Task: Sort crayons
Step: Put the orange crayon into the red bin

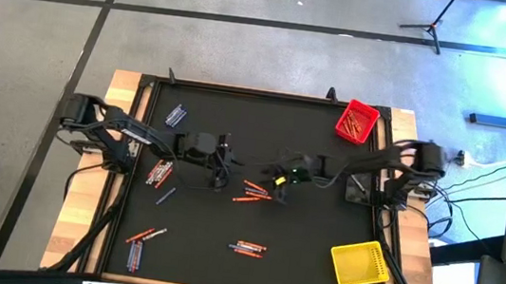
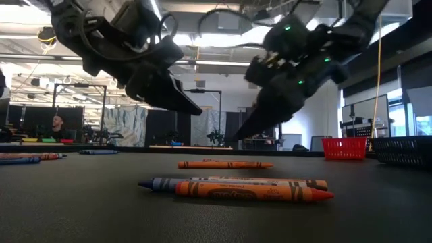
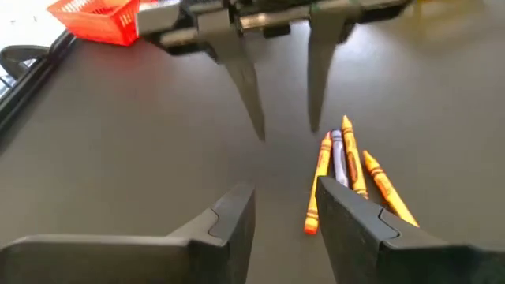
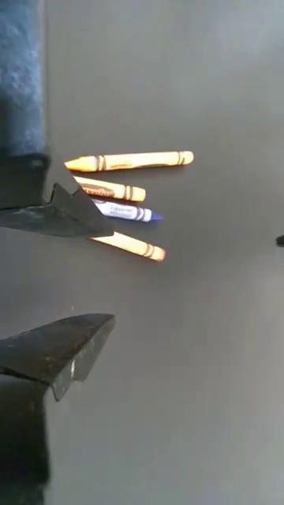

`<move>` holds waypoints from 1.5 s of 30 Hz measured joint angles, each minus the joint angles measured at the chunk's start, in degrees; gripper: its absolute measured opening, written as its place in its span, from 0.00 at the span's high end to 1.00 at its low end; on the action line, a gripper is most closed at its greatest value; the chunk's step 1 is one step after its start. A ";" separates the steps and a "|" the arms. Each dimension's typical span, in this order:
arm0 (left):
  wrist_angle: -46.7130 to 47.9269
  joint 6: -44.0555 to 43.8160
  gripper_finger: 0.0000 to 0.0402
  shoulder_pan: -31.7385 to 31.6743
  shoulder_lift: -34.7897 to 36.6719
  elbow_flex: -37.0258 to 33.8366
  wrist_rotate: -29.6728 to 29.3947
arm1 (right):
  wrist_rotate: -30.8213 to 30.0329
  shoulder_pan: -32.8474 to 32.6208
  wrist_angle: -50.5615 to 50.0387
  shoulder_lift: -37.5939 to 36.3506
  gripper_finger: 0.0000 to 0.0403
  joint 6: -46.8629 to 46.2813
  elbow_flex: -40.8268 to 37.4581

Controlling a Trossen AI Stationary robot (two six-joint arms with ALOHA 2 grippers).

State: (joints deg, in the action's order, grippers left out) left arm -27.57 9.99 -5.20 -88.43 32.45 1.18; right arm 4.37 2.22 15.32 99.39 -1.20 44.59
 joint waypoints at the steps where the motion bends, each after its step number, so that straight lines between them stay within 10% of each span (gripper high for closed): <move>1: 0.05 0.02 0.69 -0.25 -0.15 0.00 0.04 | 0.78 0.00 -0.93 1.10 0.59 0.02 1.28; 22: -0.35 -0.56 0.69 -1.06 -0.13 0.00 -3.40 | -0.86 -0.02 -8.90 9.15 0.59 2.86 7.81; 34: -0.35 -0.40 0.69 -1.06 -0.13 0.00 -3.45 | -1.83 0.00 -9.16 9.43 0.97 6.90 7.77; 45: -0.42 0.92 0.69 -1.06 -0.13 0.00 -3.45 | -1.85 0.01 -11.32 6.84 0.97 7.61 7.40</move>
State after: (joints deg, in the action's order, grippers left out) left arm -27.99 10.91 -6.26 -88.55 32.45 -2.26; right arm 2.52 2.23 4.00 106.22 6.40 51.99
